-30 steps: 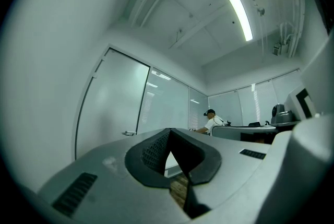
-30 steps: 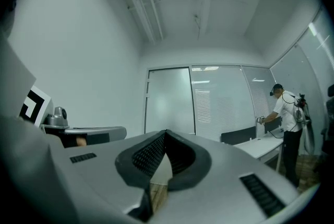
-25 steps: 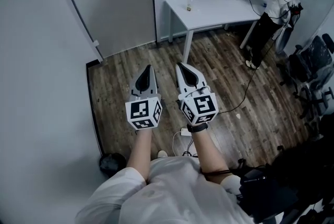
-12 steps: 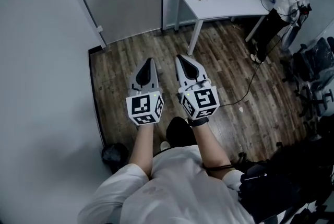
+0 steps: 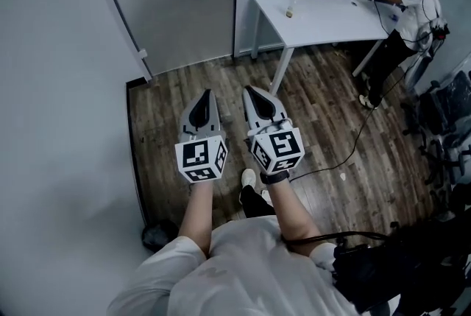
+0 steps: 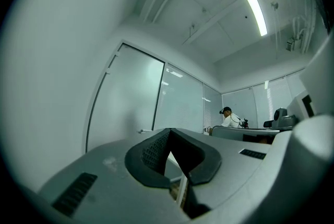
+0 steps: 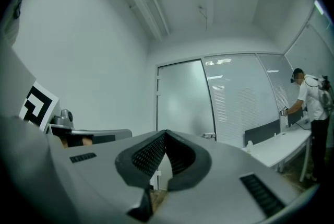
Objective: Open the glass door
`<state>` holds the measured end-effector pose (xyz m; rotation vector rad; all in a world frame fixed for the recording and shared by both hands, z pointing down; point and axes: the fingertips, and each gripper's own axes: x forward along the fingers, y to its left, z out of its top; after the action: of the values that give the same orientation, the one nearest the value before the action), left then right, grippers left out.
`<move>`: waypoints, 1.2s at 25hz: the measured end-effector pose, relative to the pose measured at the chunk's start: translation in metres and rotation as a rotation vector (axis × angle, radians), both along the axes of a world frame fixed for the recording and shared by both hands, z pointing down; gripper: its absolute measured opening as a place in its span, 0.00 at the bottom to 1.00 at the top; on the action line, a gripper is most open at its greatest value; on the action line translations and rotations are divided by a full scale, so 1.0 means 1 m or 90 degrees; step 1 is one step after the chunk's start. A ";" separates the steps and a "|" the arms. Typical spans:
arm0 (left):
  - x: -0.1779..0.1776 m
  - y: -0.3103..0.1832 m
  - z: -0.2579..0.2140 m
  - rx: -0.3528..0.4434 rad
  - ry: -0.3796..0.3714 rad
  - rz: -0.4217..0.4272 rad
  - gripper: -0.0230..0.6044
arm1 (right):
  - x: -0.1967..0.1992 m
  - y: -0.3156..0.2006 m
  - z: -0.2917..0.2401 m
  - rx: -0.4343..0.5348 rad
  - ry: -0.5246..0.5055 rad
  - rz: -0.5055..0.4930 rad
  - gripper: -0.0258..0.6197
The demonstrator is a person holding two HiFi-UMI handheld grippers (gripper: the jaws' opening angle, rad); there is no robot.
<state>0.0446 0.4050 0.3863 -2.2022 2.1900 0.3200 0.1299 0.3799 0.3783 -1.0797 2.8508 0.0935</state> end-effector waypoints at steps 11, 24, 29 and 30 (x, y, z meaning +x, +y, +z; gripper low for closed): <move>-0.008 -0.256 -0.042 0.022 -0.013 0.017 0.04 | -0.007 -0.253 -0.041 0.014 -0.018 0.019 0.04; -0.049 -0.422 -0.012 -0.022 -0.011 0.018 0.04 | -0.051 -0.416 -0.004 -0.046 -0.011 0.014 0.04; -0.091 -0.503 -0.009 -0.009 -0.006 0.041 0.04 | -0.094 -0.493 0.000 -0.038 -0.009 0.028 0.04; -0.103 -0.521 -0.013 -0.003 -0.005 0.044 0.04 | -0.105 -0.510 -0.004 -0.033 -0.009 0.031 0.04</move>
<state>-0.0587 -0.1160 0.3730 -2.2810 2.1160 0.3070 0.0252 -0.1305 0.3746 -1.1551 2.8298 0.0148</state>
